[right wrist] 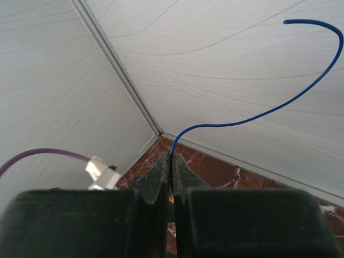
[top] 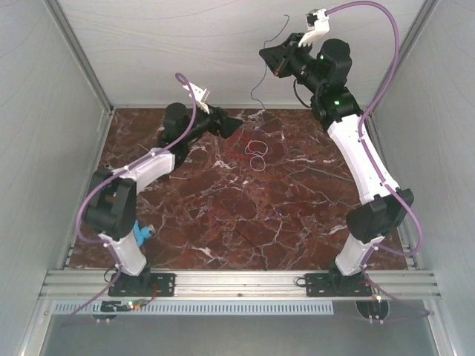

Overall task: Zip-tie the wires
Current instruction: Straighten the cable at the center of the board.

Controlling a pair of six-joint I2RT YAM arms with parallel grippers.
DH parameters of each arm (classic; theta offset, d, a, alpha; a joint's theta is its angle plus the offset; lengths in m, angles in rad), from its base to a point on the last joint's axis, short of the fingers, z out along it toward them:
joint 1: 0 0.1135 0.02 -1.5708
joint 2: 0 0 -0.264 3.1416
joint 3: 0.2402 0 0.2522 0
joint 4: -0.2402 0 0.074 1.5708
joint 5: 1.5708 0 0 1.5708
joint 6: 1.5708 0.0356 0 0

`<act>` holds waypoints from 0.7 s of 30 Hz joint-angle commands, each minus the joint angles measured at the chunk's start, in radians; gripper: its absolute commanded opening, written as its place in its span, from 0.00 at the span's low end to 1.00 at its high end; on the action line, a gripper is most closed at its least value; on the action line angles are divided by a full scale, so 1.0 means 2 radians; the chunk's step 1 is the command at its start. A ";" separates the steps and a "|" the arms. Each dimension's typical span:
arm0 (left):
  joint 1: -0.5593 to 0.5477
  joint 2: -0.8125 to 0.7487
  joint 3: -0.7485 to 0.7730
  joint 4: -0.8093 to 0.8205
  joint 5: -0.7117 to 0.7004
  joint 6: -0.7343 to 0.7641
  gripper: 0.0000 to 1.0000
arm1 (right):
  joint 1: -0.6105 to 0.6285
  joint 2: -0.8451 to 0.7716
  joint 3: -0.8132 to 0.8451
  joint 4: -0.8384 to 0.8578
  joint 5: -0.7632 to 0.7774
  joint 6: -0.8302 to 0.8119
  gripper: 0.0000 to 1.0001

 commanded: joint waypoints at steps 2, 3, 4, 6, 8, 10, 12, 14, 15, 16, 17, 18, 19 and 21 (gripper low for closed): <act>-0.004 0.068 0.088 0.033 0.067 -0.045 0.83 | -0.009 -0.019 0.000 0.028 -0.016 0.014 0.00; -0.005 0.079 0.097 0.036 0.073 -0.044 0.83 | -0.011 -0.017 0.000 0.031 -0.019 0.018 0.00; -0.007 0.088 0.107 0.037 0.079 -0.040 0.83 | -0.012 -0.016 -0.001 0.033 -0.023 0.022 0.00; -0.011 0.110 0.130 0.032 0.092 -0.033 0.85 | -0.014 -0.015 -0.001 0.037 -0.029 0.028 0.00; -0.014 0.133 0.158 0.021 0.098 -0.032 0.86 | -0.015 -0.013 -0.001 0.040 -0.034 0.034 0.00; -0.016 0.153 0.174 0.023 0.097 -0.033 0.86 | -0.015 -0.012 0.000 0.043 -0.038 0.038 0.00; -0.018 0.170 0.185 0.033 0.097 -0.034 0.83 | -0.016 -0.012 0.000 0.044 -0.042 0.042 0.00; -0.020 0.187 0.198 0.039 0.102 -0.041 0.77 | -0.016 -0.014 0.000 0.045 -0.044 0.045 0.00; -0.021 0.197 0.208 0.037 0.104 -0.043 0.75 | -0.016 -0.015 0.000 0.045 -0.045 0.046 0.00; -0.023 0.206 0.216 0.036 0.106 -0.045 0.74 | -0.016 -0.015 0.000 0.046 -0.046 0.047 0.00; -0.025 0.217 0.224 0.035 0.109 -0.045 0.72 | -0.017 -0.016 0.000 0.047 -0.046 0.048 0.00; -0.028 0.224 0.228 0.035 0.112 -0.045 0.71 | -0.017 -0.017 0.001 0.047 -0.047 0.048 0.00; -0.031 0.230 0.230 0.038 0.115 -0.045 0.70 | -0.018 -0.018 0.002 0.047 -0.047 0.048 0.00; -0.036 0.240 0.231 0.056 0.130 -0.052 0.69 | -0.019 -0.020 0.002 0.049 -0.047 0.049 0.00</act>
